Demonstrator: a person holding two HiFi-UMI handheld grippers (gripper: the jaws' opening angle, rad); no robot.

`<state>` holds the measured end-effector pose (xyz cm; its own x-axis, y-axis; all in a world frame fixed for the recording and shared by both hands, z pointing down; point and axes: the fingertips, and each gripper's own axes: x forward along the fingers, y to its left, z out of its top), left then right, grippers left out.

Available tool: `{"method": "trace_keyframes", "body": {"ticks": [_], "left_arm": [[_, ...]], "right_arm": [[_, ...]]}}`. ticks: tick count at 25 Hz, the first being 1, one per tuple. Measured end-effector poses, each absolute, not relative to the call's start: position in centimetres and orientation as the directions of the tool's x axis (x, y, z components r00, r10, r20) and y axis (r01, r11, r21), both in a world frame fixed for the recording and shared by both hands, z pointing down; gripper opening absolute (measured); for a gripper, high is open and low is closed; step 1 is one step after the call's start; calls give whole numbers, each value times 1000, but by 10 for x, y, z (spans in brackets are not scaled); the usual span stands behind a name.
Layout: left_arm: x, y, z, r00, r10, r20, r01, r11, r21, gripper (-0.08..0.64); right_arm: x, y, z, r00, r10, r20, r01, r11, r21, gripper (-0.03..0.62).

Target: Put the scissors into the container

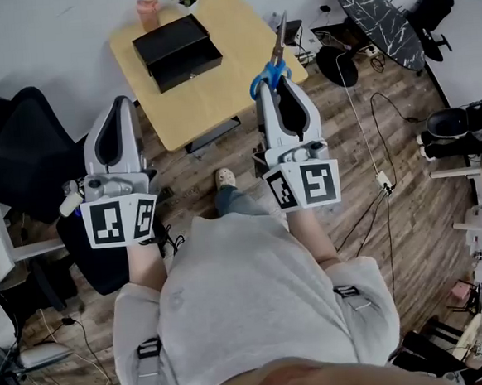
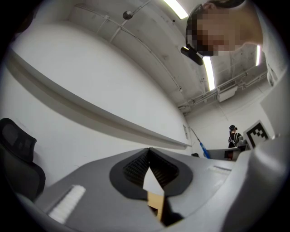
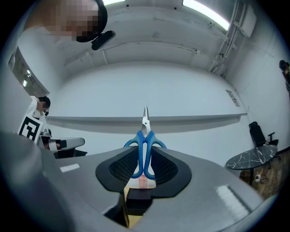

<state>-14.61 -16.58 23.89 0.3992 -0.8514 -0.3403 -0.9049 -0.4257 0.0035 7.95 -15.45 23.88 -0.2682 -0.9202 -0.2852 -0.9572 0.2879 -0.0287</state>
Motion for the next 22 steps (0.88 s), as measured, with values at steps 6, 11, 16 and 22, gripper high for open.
{"method": "trace_keyframes", "body": {"ticks": [6,11,16,22], "left_arm": [[-136,-225,231,335,-876,-347,-933,-360,9,57],[-132,-265,233,280,-894,-349,-953,-304,15,57],[-127,-297,236,234,-909,-345,-966,-256,21,57],[-120,-326,250,189,-931,-312,-978,-208,27,57]], "right_arm": [[90,-231,231,-338,-898,-282,-934,357,-20,89],[90,-285,234,-408,-871,-273,-904,426,-11,89],[81,-331,249,-510,-831,-221,-856,516,32,89],[68,-376,294,-620,-779,-94,-784,610,118,89]]}}
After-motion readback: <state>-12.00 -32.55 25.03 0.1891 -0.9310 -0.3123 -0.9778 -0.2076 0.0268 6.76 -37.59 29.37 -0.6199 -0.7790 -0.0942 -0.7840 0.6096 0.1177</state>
